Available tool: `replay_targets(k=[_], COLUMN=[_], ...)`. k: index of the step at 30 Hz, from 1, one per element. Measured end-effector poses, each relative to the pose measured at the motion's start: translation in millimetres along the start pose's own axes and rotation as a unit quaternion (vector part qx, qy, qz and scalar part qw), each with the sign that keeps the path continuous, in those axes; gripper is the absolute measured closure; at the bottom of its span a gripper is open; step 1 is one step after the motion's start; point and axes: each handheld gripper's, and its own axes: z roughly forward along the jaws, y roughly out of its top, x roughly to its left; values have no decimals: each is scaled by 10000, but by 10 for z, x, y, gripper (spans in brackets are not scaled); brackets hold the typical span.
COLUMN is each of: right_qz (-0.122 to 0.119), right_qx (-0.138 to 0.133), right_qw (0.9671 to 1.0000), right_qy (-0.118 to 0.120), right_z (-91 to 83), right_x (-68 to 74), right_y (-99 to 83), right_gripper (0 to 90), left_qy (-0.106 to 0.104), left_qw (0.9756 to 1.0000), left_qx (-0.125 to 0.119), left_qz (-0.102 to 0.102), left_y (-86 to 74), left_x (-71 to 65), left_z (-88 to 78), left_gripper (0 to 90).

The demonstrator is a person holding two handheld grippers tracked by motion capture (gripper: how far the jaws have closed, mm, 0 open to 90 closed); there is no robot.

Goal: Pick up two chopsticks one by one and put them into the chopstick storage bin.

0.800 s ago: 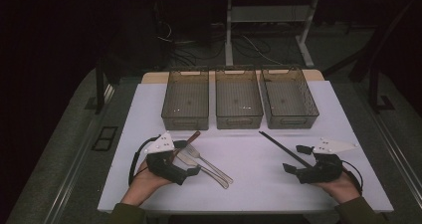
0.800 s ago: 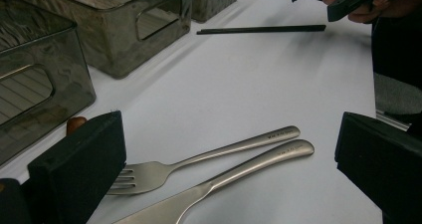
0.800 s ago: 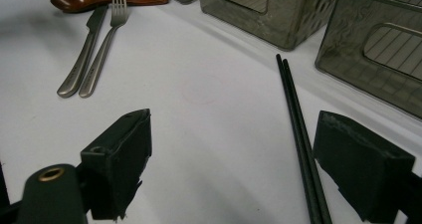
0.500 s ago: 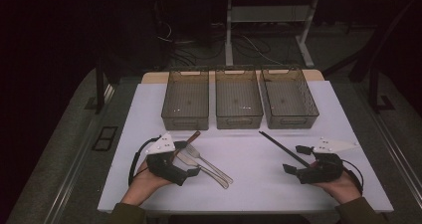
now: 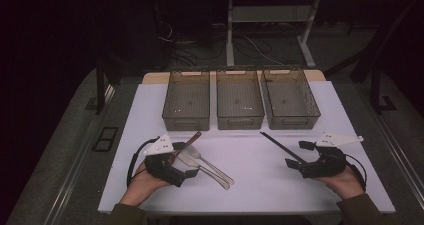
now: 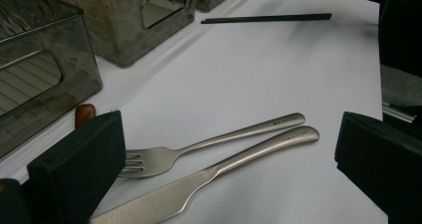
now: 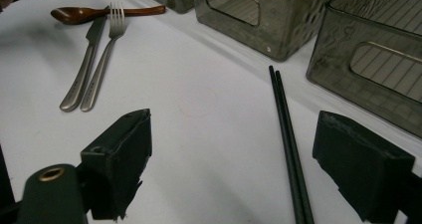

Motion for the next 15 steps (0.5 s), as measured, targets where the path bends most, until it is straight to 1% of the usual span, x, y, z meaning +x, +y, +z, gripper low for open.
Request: replay_targets(k=[1, 5, 7, 15], right_qz=[-1, -16, -15, -18], right_qx=[13, 32, 29, 54], right_qw=[10000, 10000, 10000, 10000], right_qy=[4, 4, 6, -7], right_z=[2, 8, 8, 5], right_x=[-12, -29, -40, -103], right_y=[17, 48, 61, 117], right_gripper=[159, 159, 159, 162], left_qy=[2, 28, 28, 42], left_qw=[10000, 9999, 10000, 9999], left_qx=[11, 86, 75, 118], left_qz=[-7, 70, 27, 63], left_y=[-2, -12, -24, -37], left_x=[-4, -8, -4, -6], left_z=[5, 14, 14, 12], left_gripper=[0, 0, 0, 0])
